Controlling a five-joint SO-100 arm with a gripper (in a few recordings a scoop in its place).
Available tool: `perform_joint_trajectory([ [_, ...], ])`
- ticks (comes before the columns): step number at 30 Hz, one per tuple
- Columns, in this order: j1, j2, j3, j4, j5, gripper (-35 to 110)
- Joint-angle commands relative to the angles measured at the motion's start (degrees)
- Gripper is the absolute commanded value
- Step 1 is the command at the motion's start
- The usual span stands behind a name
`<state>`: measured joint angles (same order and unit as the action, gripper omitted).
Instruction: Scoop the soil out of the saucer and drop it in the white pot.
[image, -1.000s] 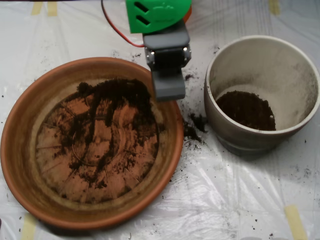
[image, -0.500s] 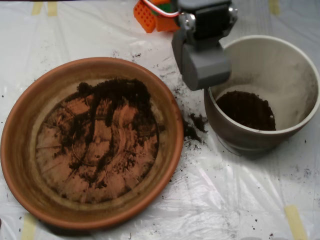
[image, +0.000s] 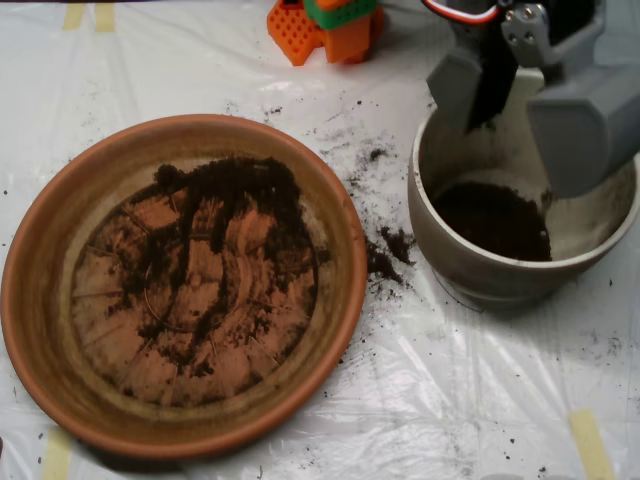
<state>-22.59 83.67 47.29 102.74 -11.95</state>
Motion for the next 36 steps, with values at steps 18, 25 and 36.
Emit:
perform_joint_trajectory([
  [18, 10.8, 10.2, 3.3, 0.6, 6.1, 41],
  [25, 26.6, 10.9, 8.8, -0.1, 8.0, 41],
  [36, 41.7, 3.5, 27.9, -8.7, 2.0, 41],
])
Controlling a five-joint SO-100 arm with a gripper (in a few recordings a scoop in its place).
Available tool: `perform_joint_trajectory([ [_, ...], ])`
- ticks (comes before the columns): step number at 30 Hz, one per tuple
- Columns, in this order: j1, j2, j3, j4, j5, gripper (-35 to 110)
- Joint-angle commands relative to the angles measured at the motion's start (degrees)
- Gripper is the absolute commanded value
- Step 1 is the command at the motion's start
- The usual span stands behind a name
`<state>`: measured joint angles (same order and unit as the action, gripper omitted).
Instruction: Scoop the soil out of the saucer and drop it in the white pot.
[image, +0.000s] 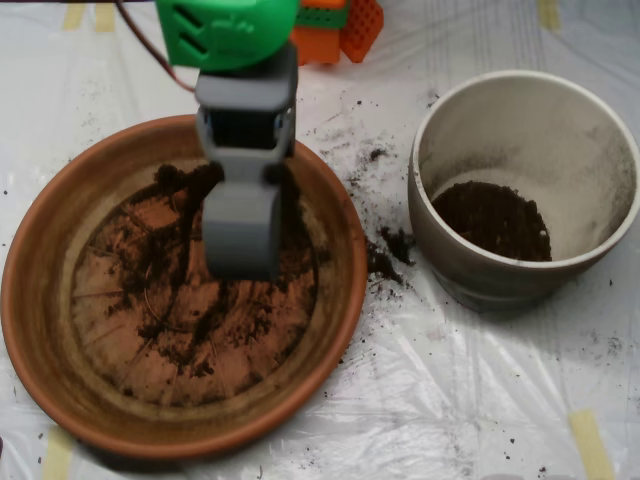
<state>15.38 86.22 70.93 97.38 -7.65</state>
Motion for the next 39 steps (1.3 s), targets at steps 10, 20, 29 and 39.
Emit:
perform_joint_trajectory([
  [10, 9.6, -19.0, 6.0, -12.5, -6.6, 43],
  [20, 8.2, -21.3, 2.1, -14.9, -5.3, 46],
  [29, 1.5, -20.6, 5.4, -14.0, -1.7, 45],
  [39, -2.5, -20.8, 11.1, -14.2, -1.0, 39],
])
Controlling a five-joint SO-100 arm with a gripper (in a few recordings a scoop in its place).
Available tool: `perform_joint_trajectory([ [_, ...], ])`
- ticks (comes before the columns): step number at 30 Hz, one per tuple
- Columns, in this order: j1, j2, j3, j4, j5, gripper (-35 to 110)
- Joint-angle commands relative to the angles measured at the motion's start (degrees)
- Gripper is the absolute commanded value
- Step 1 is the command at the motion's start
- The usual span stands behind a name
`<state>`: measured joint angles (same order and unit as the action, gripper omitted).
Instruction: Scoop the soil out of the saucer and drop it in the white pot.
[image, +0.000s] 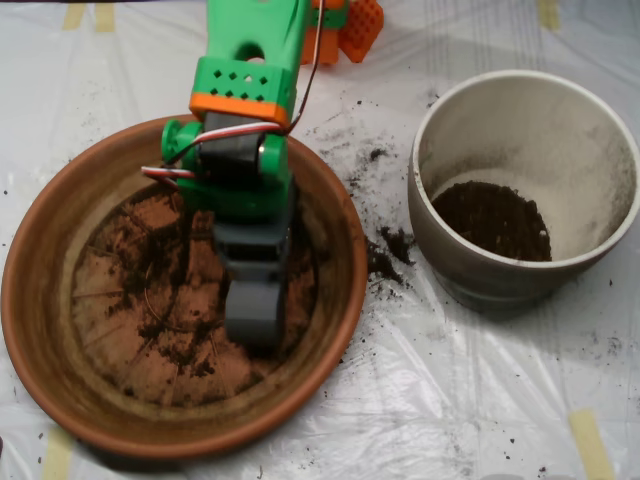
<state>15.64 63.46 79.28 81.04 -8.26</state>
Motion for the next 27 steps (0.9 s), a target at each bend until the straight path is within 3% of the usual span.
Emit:
perform_joint_trajectory([
  [1, -3.0, 2.2, 3.4, 2.5, -0.4, 38],
  [21, -2.5, 7.4, 18.1, 2.2, -4.9, 37],
  [27, -2.7, 11.9, 23.6, 0.8, -6.2, 29],
])
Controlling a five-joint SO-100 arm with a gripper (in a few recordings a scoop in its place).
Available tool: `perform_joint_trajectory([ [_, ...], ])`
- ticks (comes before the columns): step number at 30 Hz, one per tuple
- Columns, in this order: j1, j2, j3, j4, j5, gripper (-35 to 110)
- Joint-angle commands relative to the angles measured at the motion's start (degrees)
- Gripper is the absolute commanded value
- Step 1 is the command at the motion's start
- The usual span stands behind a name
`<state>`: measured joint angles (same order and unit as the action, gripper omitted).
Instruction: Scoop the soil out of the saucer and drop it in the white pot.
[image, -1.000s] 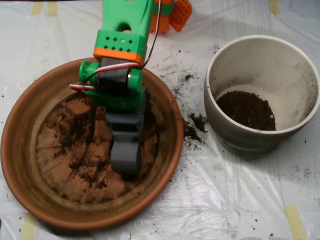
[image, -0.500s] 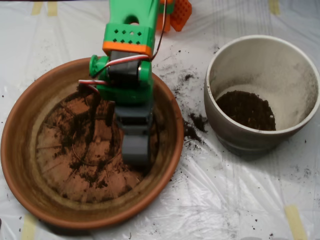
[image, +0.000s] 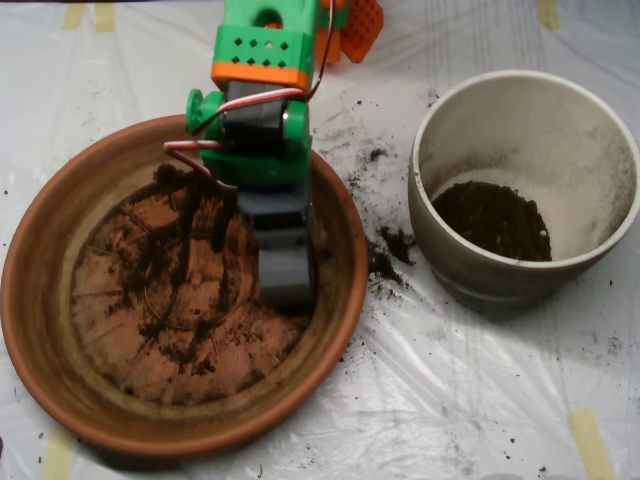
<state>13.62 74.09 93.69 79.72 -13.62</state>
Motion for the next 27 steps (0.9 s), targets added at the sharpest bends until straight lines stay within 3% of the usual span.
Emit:
perform_joint_trajectory([
  [1, -0.5, 1.9, 9.8, 2.0, -1.1, 29],
  [3, 0.0, 3.5, 10.9, 2.0, -1.6, 20],
  [27, 3.3, 6.5, 14.6, 5.5, -10.1, 6],
])
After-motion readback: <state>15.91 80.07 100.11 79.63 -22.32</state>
